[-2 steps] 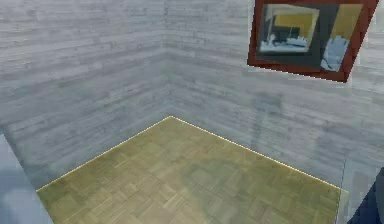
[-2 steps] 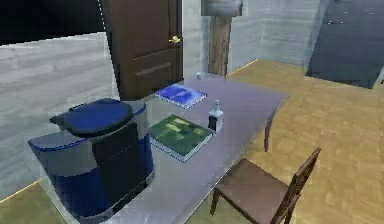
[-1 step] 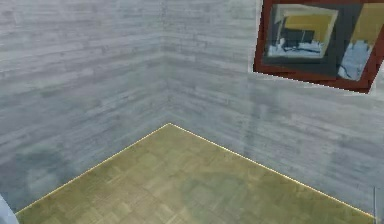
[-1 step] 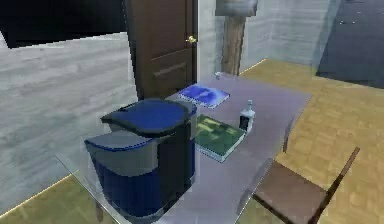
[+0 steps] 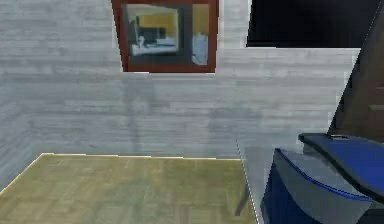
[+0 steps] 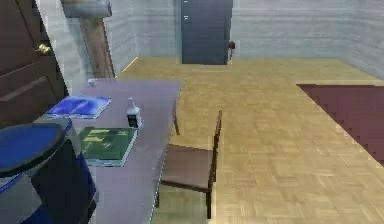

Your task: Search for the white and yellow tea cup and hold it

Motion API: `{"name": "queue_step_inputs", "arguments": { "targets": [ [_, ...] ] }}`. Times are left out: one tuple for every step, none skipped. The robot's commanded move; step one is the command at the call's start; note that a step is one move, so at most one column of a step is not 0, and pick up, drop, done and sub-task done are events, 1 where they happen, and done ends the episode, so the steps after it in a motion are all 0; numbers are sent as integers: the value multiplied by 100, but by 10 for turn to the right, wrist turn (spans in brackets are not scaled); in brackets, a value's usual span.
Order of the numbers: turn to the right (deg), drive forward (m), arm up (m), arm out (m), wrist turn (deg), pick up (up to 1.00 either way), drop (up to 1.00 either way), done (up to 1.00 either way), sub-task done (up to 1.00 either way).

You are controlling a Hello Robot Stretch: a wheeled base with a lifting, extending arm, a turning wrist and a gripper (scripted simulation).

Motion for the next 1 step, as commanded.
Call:
{"name": "queue_step_inputs", "arguments": {
  "targets": [
    [0,100,0,0,0,0,0,0,0]
  ]
}}
